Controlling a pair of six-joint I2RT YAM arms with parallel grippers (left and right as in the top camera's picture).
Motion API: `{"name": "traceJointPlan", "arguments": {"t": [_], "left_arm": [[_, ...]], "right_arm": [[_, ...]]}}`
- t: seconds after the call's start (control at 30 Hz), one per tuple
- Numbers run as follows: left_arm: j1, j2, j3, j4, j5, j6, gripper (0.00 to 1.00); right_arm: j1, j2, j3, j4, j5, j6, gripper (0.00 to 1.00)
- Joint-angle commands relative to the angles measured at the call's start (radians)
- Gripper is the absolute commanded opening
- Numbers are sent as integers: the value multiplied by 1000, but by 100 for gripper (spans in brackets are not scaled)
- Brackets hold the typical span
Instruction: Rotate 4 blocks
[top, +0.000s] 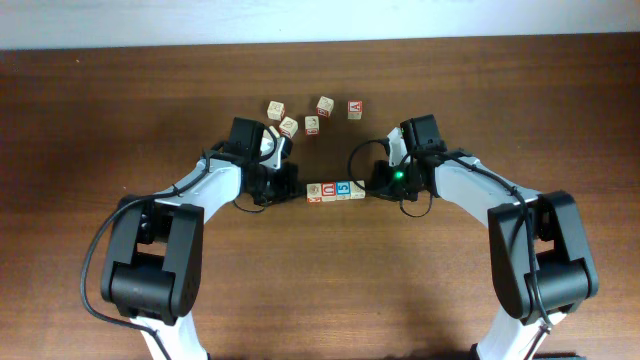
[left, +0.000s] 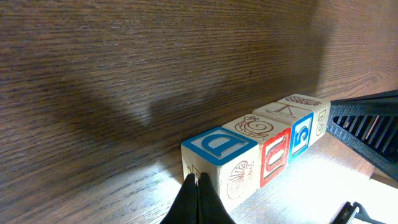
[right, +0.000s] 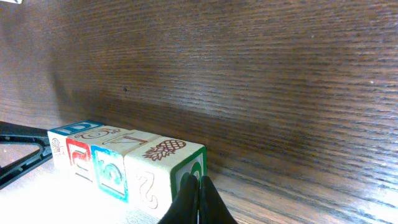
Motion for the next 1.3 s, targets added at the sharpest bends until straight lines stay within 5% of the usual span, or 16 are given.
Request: {"name": "traceJointPlan", "arguments": {"t": [0.0, 1.27], "left_arm": [[-11, 5, -8, 9, 16, -10, 0], [-11, 5, -8, 16, 15, -10, 0]], "right_arm": [[12, 14, -10, 4, -21, -3, 4], [275, -128, 105, -24, 74, 1, 4]]}}
